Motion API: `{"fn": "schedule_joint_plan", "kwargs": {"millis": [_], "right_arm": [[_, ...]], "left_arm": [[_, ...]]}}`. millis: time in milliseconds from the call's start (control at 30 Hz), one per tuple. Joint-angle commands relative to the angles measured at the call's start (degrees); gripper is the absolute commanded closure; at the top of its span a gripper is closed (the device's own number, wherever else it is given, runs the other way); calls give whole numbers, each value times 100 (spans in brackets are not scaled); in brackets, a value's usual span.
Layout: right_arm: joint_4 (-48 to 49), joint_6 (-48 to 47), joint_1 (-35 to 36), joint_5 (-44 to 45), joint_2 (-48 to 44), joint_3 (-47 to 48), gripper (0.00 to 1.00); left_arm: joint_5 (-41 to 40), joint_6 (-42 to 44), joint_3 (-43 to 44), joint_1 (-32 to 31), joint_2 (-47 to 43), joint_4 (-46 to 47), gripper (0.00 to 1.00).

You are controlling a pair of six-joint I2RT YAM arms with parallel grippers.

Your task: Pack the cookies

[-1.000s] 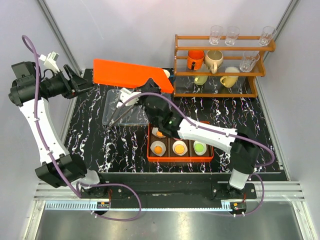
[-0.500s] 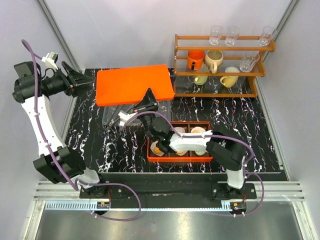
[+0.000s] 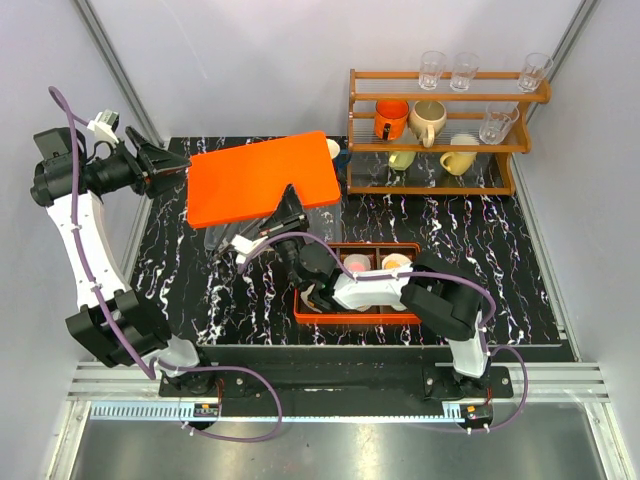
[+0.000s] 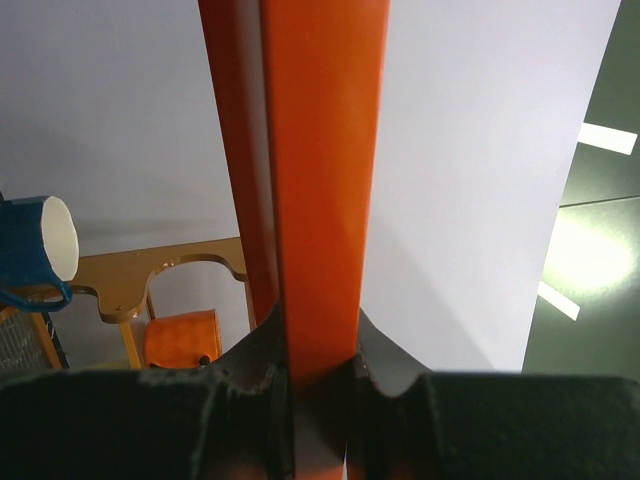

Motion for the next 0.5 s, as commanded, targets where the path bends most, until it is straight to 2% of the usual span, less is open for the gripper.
{"fn": "schedule_joint_plan", "kwargs": {"millis": [0, 467], "right_arm": [[1733, -474, 80, -180, -273, 189, 100], [1804, -588, 185, -4, -748, -5, 100]], "left_arm": [[-260, 75, 146, 5, 118, 94, 30], [-718, 392, 296, 5, 391, -134, 30]]}}
